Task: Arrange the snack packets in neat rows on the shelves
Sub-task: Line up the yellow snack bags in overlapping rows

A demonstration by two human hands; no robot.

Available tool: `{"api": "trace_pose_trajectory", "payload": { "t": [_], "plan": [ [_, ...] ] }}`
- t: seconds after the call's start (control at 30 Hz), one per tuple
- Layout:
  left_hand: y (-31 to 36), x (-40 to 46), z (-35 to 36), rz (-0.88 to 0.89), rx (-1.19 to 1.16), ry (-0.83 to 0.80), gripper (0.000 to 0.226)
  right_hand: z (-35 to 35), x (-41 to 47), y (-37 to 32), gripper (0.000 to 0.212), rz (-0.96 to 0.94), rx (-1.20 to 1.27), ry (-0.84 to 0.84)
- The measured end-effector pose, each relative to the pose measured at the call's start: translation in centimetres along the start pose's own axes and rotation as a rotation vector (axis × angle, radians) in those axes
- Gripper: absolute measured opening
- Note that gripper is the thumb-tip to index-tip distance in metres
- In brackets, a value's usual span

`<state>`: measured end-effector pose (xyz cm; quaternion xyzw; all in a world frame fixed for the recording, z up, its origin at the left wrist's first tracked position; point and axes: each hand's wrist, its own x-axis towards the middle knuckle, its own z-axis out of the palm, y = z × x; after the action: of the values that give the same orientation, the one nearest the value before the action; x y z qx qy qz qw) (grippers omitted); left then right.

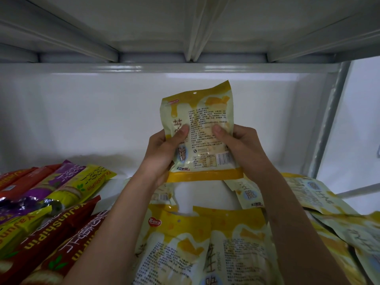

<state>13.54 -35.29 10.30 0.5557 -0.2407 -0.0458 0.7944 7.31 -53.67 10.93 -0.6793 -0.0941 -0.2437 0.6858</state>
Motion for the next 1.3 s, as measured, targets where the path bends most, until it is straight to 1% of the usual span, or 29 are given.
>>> {"api": "trace_pose_trajectory", "payload": {
  "t": [0.07,0.17,0.27,0.33,0.43,0.5,0.57,0.63,0.67,0.73,0.83,0.97,1.03,1.13,1.2,1.3],
  "plan": [
    [0.05,-0.01,-0.18,0.001,0.0,0.001,0.025,-0.02,0.1,0.18,0.031,-0.005,-0.081,0.015],
    [-0.01,0.08,-0.24,0.016,0.001,-0.001,0.026,0.07,0.14,0.39,0.042,-0.046,-0.196,0.081],
    [-0.06,0.13,-0.33,0.045,-0.002,-0.018,0.027,0.16,0.23,0.55,0.052,-0.055,-0.226,0.086],
    [-0.03,0.15,-0.51,0.059,0.002,-0.04,0.027,0.14,0.23,0.52,0.053,-0.039,-0.213,0.074],
    [-0.03,0.31,-0.63,0.088,0.032,-0.033,0.026,0.06,0.11,0.28,0.048,-0.015,-0.131,0.015],
    [-0.17,0.4,-0.48,0.126,0.102,-0.011,0.022,0.03,0.06,0.26,0.048,-0.023,-0.107,-0.029],
    [-0.25,0.33,-0.3,0.144,0.148,-0.007,0.02,0.14,0.06,0.25,0.038,-0.045,-0.074,-0.014],
    [-0.24,0.21,-0.24,0.129,0.13,-0.03,0.024,0.24,0.11,0.3,0.026,-0.058,-0.04,0.029],
    [-0.17,0.19,-0.23,0.113,0.107,-0.044,0.026,0.21,0.15,0.36,0.025,-0.053,-0.033,0.043],
    [-0.01,0.15,-0.25,0.075,0.039,-0.06,0.029,0.16,0.11,0.27,0.026,-0.028,-0.01,0.035],
    [0.04,0.14,-0.28,0.065,-0.042,-0.063,0.028,0.08,0.05,-0.16,0.029,0.003,-0.007,-0.033],
    [-0.39,0.28,-0.26,0.11,-0.03,-0.054,0.024,-0.01,-0.09,-0.22,0.034,0.021,0.008,-0.085],
    [-0.53,0.39,-0.18,0.132,-0.005,-0.046,0.023,0.1,-0.07,-0.08,0.032,0.015,0.018,-0.072],
    [-0.69,0.54,-0.12,0.144,0.021,-0.041,0.024,0.18,0.33,0.38,0.025,-0.008,-0.035,-0.004],
    [-0.76,0.59,-0.08,0.15,0.045,-0.047,0.029,0.23,0.49,0.64,0.022,-0.007,-0.05,0.024],
    [-0.74,0.59,0.08,0.168,0.055,-0.083,0.037,0.21,0.34,0.54,0.02,0.015,-0.012,0.032]
  ]
}}
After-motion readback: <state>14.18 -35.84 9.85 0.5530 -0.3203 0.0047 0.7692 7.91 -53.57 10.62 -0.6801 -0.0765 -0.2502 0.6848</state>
